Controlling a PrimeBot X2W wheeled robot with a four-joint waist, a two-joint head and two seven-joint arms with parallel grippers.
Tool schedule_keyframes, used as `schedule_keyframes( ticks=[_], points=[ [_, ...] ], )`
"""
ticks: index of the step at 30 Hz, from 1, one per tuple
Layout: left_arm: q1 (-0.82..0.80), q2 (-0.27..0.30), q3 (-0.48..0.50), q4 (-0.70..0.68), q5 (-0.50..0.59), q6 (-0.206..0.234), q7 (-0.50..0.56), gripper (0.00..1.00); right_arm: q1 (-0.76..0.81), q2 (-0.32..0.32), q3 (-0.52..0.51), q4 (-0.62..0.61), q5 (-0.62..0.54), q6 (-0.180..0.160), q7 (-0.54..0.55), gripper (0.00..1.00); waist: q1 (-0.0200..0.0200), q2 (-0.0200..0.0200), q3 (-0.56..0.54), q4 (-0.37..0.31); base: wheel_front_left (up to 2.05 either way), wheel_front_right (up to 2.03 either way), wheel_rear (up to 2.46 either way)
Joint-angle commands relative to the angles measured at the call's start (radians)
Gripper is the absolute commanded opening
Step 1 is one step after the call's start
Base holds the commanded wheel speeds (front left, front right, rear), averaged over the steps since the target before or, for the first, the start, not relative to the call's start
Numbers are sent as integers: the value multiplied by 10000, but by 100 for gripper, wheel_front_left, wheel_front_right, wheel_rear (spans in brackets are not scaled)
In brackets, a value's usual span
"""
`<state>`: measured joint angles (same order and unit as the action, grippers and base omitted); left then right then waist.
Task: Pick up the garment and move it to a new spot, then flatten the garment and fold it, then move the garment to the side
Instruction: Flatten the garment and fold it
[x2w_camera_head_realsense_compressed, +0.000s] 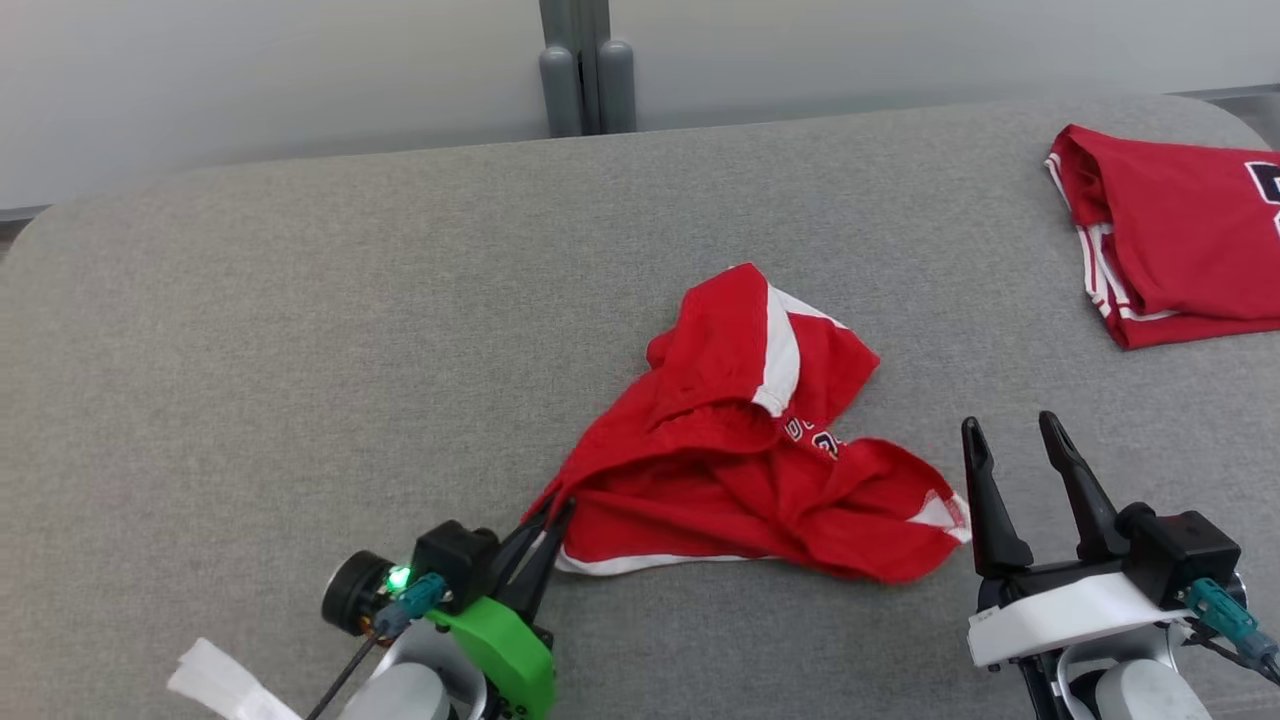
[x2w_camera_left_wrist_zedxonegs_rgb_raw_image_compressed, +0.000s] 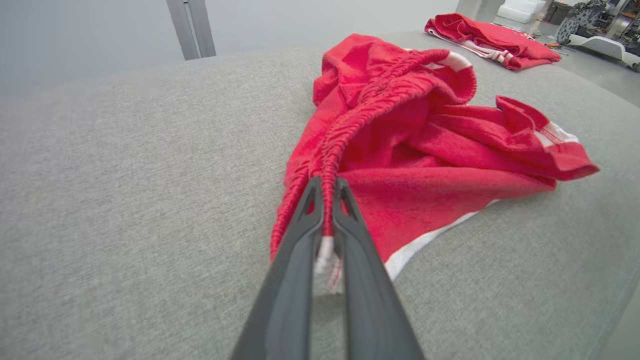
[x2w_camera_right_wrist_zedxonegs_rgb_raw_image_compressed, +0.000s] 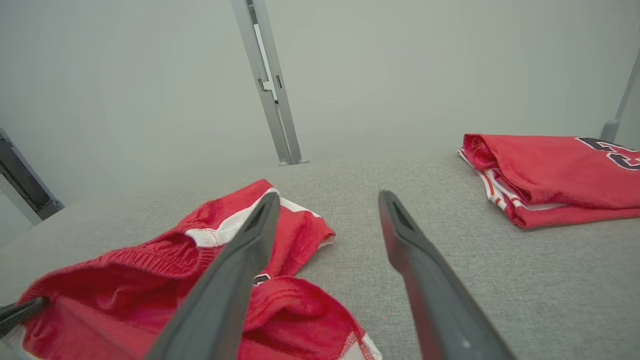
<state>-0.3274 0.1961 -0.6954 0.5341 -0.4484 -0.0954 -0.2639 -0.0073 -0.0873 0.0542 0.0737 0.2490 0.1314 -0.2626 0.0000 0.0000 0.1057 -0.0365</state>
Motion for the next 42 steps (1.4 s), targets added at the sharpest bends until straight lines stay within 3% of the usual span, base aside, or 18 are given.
schedule_keyframes(
  ticks=[1, 11, 12, 13, 14, 30, 42],
  points=[
    [247, 148, 264, -83, -168, 95, 0, 0, -57, -52, -52, 71, -30, -15, -28, 100, 0, 0, 15, 247, 0, 0, 0],
    [1404, 298, 1744, -91, -300, 241, 0, 0, -156, -126, -49, 427, -2, -16, -26, 100, 0, 0, 68, 470, 0, 0, 0],
    [1448, 250, 1875, -182, -215, 225, 0, 32, -155, -133, -57, 452, 11, -16, -28, 100, 0, 0, 64, 482, 0, 0, 0],
    [1477, 206, 1979, -262, -145, 219, 0, 76, -148, -137, -64, 470, 21, -16, -28, 100, 0, 0, 52, 494, 0, 0, 0],
    [1523, 141, 2115, -361, -48, 226, 0, 100, -126, -141, -72, 487, 32, -15, -26, 100, 0, 0, 25, 509, 0, 0, 0],
    [2457, -599, 4832, -2550, 1262, 171, 0, 100, 315, -273, 199, 475, -3, -16, -28, 100, 0, 0, -802, 781, 0, 0, 0],
    [3452, -603, 6443, -3437, 2082, -19, 0, 100, 954, -370, 513, 283, 43, -16, -26, 100, 0, 0, -1175, 960, 0, 0, 0]
  ],
)
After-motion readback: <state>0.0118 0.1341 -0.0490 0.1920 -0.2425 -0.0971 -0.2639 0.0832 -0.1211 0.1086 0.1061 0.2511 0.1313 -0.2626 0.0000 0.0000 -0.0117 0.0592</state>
